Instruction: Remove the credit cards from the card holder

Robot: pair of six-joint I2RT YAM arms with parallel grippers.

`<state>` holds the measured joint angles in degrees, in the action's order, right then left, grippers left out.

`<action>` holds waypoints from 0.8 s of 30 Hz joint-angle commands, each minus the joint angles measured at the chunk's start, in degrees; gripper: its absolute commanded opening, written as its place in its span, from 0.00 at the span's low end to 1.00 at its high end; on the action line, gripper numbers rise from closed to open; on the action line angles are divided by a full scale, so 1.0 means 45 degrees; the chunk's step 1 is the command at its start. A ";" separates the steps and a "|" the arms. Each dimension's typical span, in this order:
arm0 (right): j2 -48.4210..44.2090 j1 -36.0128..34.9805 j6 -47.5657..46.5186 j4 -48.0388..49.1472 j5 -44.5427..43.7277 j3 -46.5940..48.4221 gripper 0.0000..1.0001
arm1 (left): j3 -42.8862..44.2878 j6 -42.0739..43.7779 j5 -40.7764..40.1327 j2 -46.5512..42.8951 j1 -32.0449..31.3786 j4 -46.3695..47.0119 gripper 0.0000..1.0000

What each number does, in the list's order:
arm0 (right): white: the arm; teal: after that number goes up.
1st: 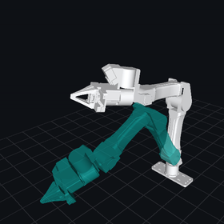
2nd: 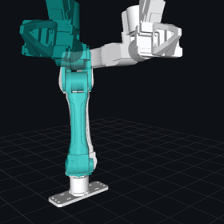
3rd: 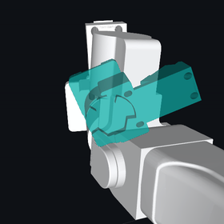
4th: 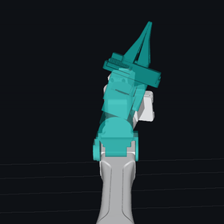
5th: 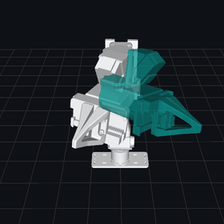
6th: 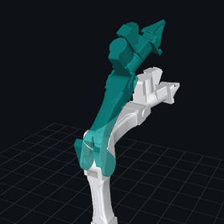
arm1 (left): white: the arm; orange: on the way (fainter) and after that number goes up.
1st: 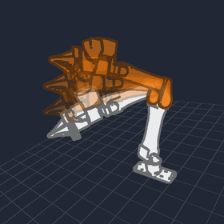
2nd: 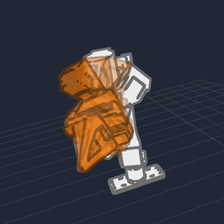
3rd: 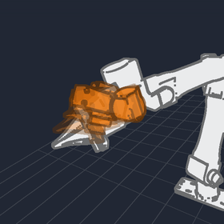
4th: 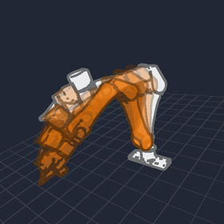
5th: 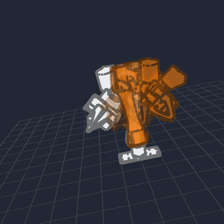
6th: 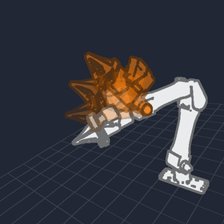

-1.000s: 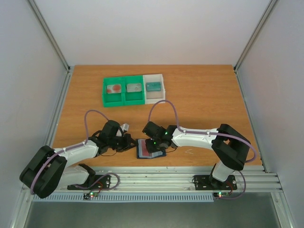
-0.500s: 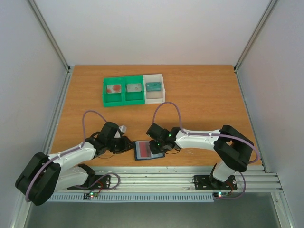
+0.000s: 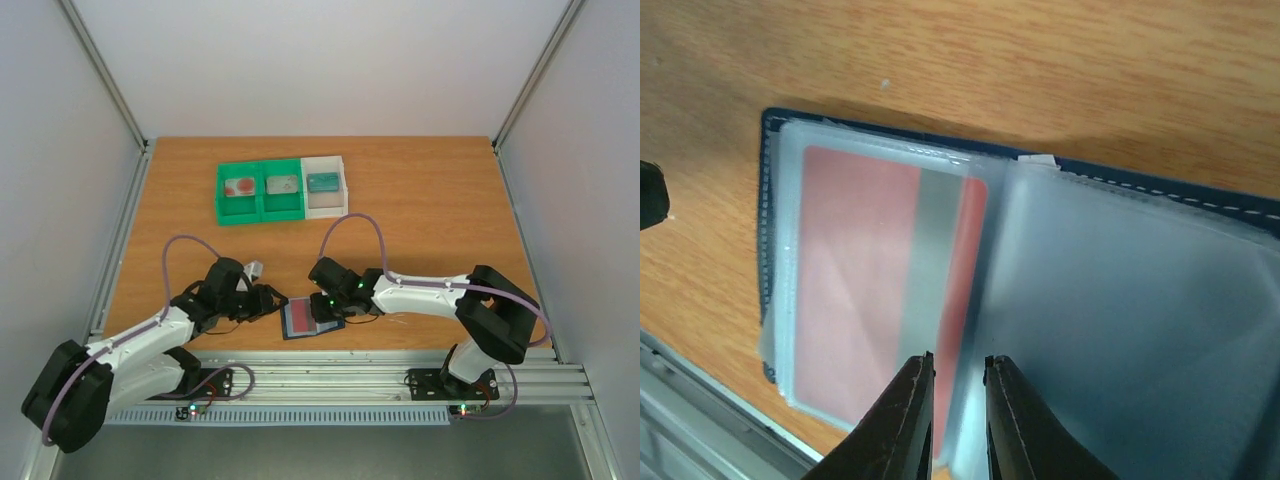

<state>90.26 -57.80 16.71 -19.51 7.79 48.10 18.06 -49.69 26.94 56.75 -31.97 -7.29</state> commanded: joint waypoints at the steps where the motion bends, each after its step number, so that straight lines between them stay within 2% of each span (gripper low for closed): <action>1: 0.0609 0.0053 0.0171 0.0262 0.0387 0.0287 0.15 | -0.0655 -0.0644 0.0971 0.0813 -0.0033 0.2610 0.47; 7: 0.0979 0.0120 0.0142 0.0079 0.0285 0.0216 0.13 | -0.1025 -0.1209 0.1550 0.1522 -0.0042 0.4335 0.51; 18: 0.1155 0.0286 0.0252 -0.0125 0.0261 0.0113 0.12 | -0.0953 -0.1239 0.1347 0.1254 -0.0045 0.4313 0.53; 24: 0.1155 0.0287 0.0362 -0.0064 0.0238 0.0027 0.12 | -0.0713 -0.1339 0.1090 0.0444 -0.0042 0.3726 0.56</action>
<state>94.48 -56.82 17.23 -19.03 9.41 48.16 13.78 -55.33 32.58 61.69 -31.97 8.36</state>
